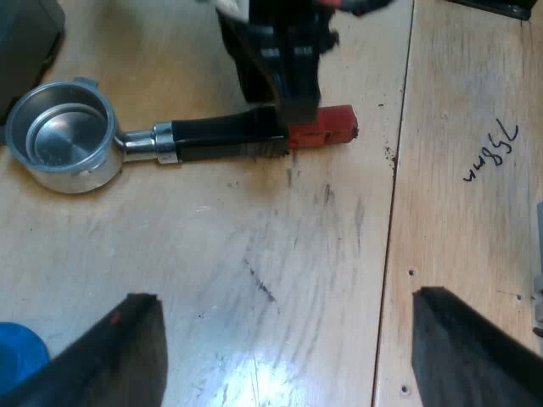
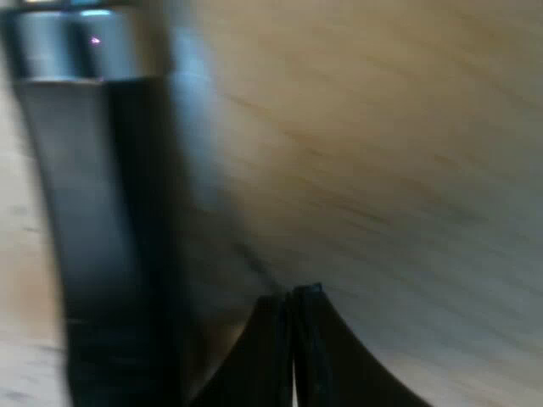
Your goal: Put the handle in the coffee machine
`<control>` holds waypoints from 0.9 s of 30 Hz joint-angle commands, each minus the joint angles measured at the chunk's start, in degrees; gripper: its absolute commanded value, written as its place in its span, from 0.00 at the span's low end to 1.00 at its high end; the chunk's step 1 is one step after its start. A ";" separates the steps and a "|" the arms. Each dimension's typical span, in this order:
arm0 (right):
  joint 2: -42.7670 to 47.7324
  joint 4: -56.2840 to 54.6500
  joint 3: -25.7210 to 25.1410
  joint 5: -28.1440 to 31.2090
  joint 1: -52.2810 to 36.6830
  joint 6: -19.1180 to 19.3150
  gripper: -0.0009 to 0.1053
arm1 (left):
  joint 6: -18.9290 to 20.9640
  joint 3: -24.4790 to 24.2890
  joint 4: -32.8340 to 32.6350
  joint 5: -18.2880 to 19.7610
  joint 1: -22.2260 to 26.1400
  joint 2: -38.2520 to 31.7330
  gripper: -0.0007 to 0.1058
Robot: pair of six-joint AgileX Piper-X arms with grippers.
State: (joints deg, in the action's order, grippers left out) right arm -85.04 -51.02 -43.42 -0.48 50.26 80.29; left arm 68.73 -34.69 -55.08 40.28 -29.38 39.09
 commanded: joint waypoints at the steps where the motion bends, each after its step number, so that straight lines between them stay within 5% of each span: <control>1: -0.40 3.45 -0.25 -0.24 2.35 0.51 0.01 | -0.01 -0.14 0.53 -0.14 -0.26 0.05 0.60; 27: -5.99 34.40 -0.36 -1.99 14.77 -17.76 0.01 | 0.45 -0.14 -0.36 -2.28 -0.05 -1.70 0.60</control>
State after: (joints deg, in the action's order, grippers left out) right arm -91.23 -19.02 -43.42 -1.89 64.81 62.67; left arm 68.68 -34.69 -55.34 38.33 -29.27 37.89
